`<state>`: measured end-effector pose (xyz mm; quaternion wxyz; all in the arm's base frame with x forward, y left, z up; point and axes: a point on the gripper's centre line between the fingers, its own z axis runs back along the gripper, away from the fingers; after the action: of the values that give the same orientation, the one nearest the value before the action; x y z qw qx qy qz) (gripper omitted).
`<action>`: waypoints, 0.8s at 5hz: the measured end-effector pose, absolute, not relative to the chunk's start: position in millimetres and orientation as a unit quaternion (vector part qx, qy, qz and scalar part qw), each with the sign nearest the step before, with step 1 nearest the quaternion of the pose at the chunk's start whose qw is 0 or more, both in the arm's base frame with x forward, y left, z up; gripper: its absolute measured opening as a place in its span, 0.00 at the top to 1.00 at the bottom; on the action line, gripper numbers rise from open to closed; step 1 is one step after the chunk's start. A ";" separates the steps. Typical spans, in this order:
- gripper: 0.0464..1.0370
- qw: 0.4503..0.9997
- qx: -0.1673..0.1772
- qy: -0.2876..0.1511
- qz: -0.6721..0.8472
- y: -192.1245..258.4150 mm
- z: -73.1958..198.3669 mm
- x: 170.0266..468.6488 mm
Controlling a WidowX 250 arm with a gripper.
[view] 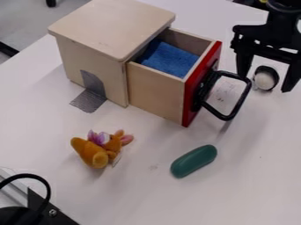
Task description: Put the cucumber on top of the drawer
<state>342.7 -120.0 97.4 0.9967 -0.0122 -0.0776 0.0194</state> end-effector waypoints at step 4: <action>0.04 0.995 -0.060 -0.085 0.012 -135.4 108.2 288.7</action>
<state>288.7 -135.4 108.2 0.9945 -0.0595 -0.0849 0.0121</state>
